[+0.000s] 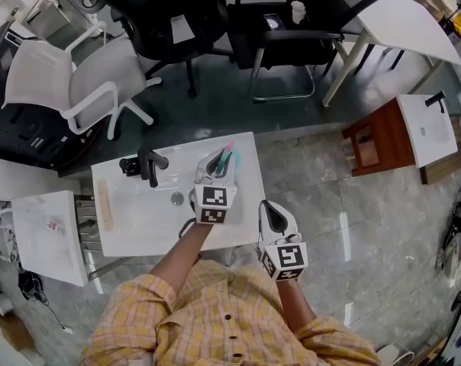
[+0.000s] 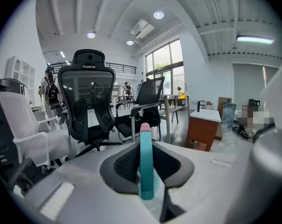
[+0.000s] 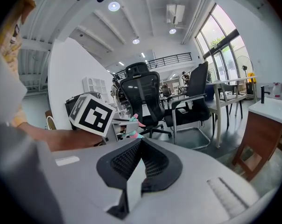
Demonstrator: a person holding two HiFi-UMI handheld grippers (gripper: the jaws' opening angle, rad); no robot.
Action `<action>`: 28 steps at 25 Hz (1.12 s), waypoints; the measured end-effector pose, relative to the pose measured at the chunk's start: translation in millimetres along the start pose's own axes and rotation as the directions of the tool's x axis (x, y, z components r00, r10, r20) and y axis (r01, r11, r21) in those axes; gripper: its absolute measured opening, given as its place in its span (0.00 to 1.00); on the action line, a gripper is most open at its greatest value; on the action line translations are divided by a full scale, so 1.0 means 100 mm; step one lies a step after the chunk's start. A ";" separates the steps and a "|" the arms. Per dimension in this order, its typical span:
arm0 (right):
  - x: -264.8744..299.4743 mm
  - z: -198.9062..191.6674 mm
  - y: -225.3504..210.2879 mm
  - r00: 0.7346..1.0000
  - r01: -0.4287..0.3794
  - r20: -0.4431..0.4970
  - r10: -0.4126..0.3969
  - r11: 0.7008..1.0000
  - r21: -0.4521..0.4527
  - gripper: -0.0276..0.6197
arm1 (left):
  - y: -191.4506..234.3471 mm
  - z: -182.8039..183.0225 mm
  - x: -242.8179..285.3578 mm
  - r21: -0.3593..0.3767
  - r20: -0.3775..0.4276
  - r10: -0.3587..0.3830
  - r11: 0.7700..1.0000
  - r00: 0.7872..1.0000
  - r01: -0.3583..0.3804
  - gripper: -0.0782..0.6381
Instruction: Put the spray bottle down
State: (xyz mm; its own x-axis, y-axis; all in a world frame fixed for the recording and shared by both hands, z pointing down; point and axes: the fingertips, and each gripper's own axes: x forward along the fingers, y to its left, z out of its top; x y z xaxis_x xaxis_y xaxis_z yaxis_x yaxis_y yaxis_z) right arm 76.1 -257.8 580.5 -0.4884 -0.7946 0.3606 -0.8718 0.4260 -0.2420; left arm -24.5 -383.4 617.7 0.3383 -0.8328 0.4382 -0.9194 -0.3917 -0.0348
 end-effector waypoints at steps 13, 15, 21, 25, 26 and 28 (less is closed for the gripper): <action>-0.03 -0.02 0.00 1.000 0.001 -0.003 -0.001 1.000 0.016 0.05 | 0.03 -0.01 0.27 0.012 -0.014 0.004 1.000 1.000 -0.004 0.21; -0.04 -0.03 -0.01 1.000 0.002 -0.004 -0.002 1.000 0.015 0.05 | 0.03 -0.02 0.31 0.007 -0.018 0.003 1.000 1.000 -0.003 0.21; -0.06 -0.06 -0.07 1.000 0.010 -0.007 -0.010 1.000 0.018 0.05 | 0.03 0.00 0.42 0.003 -0.018 0.000 1.000 1.000 0.000 0.21; -0.07 -0.08 -0.10 1.000 0.015 -0.012 -0.015 1.000 0.018 0.05 | 0.04 0.01 0.48 -0.012 -0.022 -0.005 1.000 1.000 0.004 0.21; -0.07 -0.09 -0.10 1.000 0.016 -0.013 -0.016 1.000 0.017 0.05 | 0.05 0.01 0.48 -0.017 -0.023 -0.004 1.000 1.000 0.004 0.21; -0.07 -0.10 -0.11 1.000 0.019 -0.016 -0.019 1.000 0.015 0.05 | 0.05 0.02 0.49 -0.020 -0.026 -0.005 1.000 1.000 0.005 0.21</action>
State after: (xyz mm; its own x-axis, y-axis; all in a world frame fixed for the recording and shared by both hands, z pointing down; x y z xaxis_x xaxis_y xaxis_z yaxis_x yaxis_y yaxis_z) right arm 89.1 -252.5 589.9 -0.4724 -0.7955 0.3795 -0.8802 0.4042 -0.2486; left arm -12.4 -427.2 637.4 0.3377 -0.8202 0.4618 -0.9217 -0.3877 -0.0145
